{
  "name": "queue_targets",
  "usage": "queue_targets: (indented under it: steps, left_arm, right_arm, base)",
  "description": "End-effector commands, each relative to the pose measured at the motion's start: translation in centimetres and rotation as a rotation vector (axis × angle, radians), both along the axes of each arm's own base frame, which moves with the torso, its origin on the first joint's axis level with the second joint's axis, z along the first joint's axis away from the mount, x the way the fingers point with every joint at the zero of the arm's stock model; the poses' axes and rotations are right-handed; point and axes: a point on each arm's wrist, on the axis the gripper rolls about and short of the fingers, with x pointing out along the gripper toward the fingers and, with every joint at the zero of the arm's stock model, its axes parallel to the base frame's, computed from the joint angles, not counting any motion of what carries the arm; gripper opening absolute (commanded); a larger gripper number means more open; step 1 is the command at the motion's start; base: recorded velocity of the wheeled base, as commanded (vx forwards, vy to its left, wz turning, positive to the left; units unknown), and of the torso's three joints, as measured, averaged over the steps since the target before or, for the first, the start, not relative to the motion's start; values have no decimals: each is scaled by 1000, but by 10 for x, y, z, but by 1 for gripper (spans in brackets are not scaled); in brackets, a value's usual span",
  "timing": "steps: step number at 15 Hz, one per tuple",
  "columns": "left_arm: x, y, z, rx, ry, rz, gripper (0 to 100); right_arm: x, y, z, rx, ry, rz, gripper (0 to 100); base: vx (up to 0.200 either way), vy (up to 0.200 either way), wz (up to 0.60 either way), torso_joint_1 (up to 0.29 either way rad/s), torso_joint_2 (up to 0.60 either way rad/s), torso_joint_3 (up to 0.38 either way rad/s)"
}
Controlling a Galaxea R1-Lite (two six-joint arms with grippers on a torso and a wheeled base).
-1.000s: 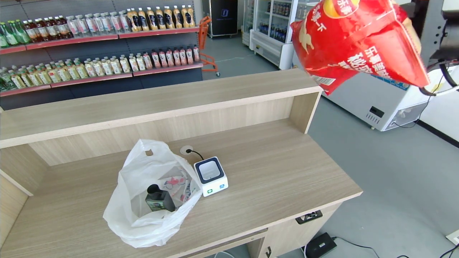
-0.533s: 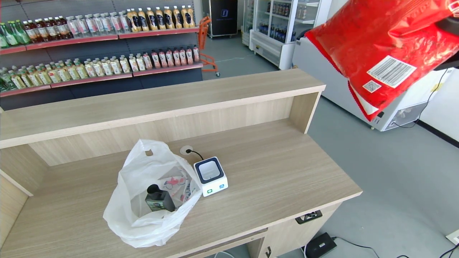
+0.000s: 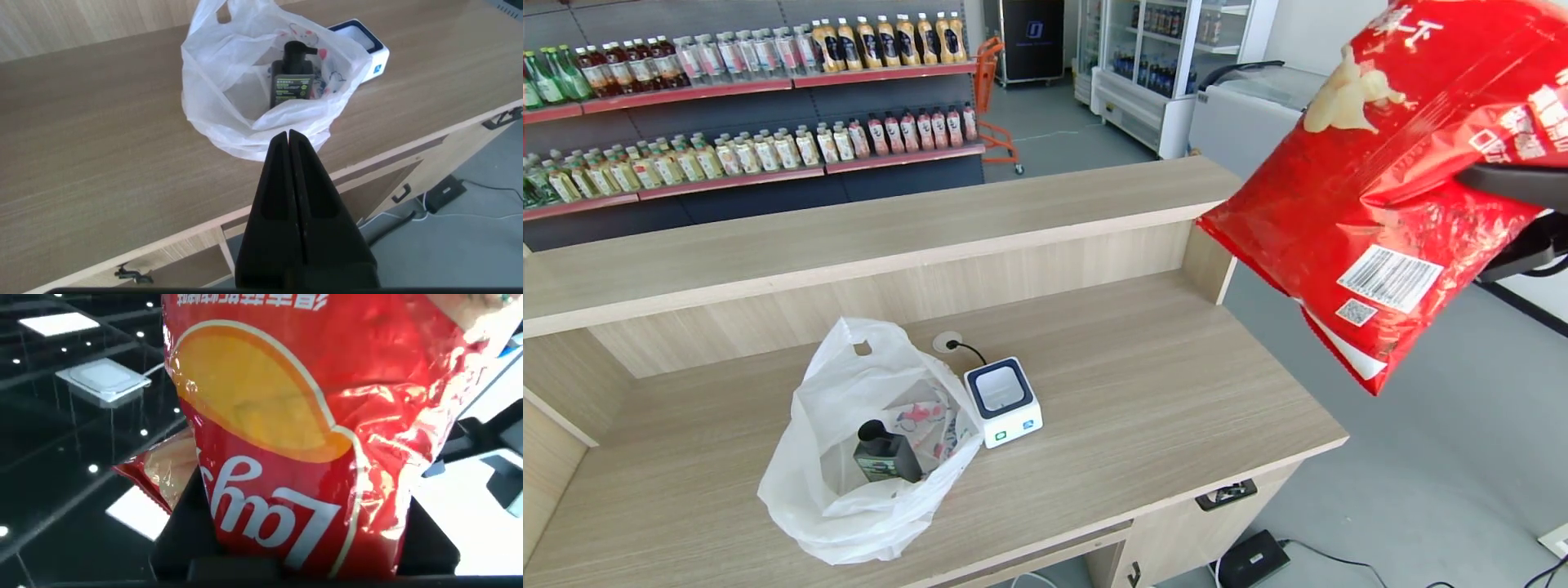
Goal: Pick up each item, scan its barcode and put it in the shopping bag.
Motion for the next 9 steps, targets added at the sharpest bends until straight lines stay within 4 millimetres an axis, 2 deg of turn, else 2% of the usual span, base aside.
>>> queue_targets:
  steps: [1, 5, 9]
  left_arm:
    - [0, 0, 0, 0, 0, 0, 0]
    - [0, 0, 0, 0, 0, 0, 0]
    - [0, 0, 0, 0, 0, 0, 0]
  right_arm:
    - [-4, 7, -7, 24, 86, 63, 0]
    - [-17, 24, -21, 20, 265, 137, 0]
    - [-20, 32, -34, 13, 324, 172, 0]
  base:
    - [0, 0, 0, 0, 0, 0]
    - [0, 0, 0, 0, 0, 0]
    - [0, 0, 0, 0, 0, 0]
